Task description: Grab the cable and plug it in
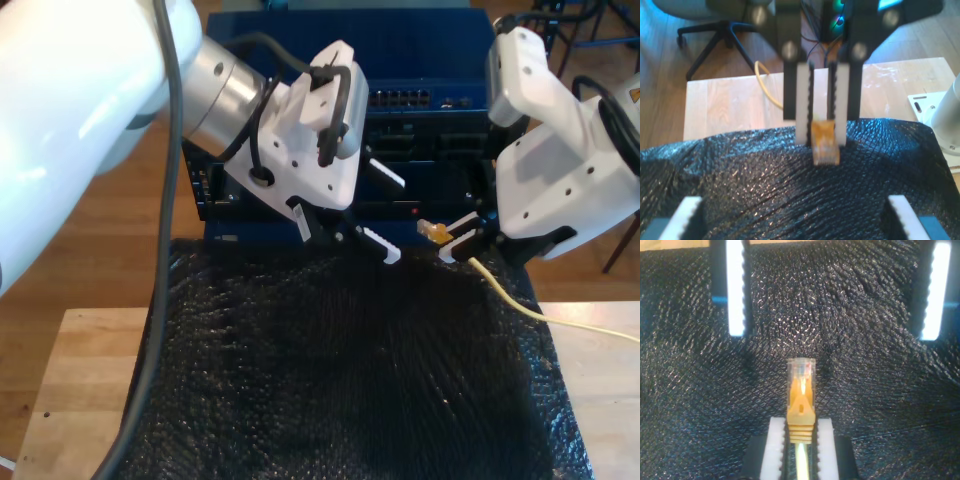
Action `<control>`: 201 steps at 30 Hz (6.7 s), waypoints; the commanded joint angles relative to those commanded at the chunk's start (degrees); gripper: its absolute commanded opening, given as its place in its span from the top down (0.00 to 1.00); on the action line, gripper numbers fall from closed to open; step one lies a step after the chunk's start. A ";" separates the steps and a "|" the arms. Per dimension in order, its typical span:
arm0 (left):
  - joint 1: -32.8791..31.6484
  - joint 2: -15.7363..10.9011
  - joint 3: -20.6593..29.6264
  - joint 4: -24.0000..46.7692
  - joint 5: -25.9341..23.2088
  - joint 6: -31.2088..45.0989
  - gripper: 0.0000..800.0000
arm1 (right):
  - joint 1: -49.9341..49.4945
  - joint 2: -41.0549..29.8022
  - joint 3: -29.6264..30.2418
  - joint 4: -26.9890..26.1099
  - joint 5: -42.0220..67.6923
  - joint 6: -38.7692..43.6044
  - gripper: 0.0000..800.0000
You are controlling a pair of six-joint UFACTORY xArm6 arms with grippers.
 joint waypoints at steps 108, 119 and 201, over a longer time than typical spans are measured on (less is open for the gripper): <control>-1.85 1.32 0.62 -4.31 2.81 3.43 0.31 | -1.32 -0.26 -0.18 0.18 0.00 0.18 0.99; -1.76 1.23 0.70 -4.40 2.64 3.87 0.44 | -1.32 -0.35 -0.18 0.18 0.00 0.18 0.99; -1.32 1.05 2.37 -5.54 2.81 1.58 0.75 | -1.05 -0.70 0.00 0.09 0.00 0.18 0.99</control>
